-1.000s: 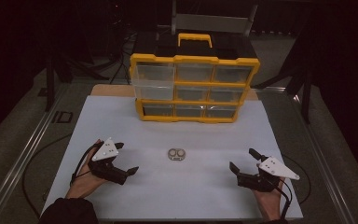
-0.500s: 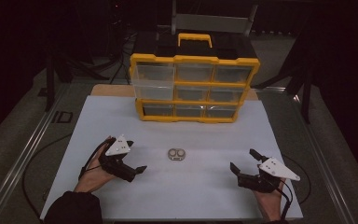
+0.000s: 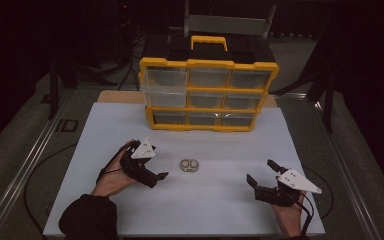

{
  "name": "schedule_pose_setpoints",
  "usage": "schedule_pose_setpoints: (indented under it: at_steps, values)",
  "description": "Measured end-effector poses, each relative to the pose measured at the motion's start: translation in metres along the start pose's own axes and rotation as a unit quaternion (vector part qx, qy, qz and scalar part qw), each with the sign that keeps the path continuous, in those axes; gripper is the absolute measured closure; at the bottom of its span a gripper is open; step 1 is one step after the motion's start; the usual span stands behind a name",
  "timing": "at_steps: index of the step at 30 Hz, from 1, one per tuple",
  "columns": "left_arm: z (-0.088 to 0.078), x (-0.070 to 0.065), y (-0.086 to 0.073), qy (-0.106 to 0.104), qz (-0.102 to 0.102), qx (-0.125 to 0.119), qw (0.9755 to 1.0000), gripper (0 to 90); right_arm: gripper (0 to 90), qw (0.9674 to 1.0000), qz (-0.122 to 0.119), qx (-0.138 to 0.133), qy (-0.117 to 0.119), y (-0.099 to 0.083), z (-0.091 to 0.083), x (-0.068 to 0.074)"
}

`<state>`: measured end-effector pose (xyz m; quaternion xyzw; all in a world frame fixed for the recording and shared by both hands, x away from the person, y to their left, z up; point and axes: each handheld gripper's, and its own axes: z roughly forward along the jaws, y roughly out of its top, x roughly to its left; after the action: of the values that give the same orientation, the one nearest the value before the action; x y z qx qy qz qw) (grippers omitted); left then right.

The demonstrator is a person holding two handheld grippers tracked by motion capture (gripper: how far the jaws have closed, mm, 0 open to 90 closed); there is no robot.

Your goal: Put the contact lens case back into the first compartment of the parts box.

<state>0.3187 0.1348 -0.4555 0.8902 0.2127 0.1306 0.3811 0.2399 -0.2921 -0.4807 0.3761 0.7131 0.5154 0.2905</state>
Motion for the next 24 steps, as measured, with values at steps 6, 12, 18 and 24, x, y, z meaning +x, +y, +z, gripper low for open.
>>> schedule_pose_setpoints:
  at_steps: [6,12,18,24]
  values:
    - [0.01,0.001,0.013,-0.008,0.013,0.022,0.9997,3.2,9.8,1.0,0.0,-0.001,-0.002,0.0,0.0,0.0]
    - [0.022,0.001,0.026,-0.017,0.031,0.042,0.9985,3.7,9.8,1.0,0.0,0.0,-0.001,0.0,0.0,0.0]
    - [0.034,0.0,0.036,-0.02,0.046,0.059,0.997,3.7,9.8,1.0,0.0,0.0,-0.001,0.0,0.0,0.0]
    - [0.046,-0.001,0.045,-0.023,0.056,0.071,0.9956,5.2,9.8,1.0,0.0,0.001,-0.001,0.0,0.0,-0.001]
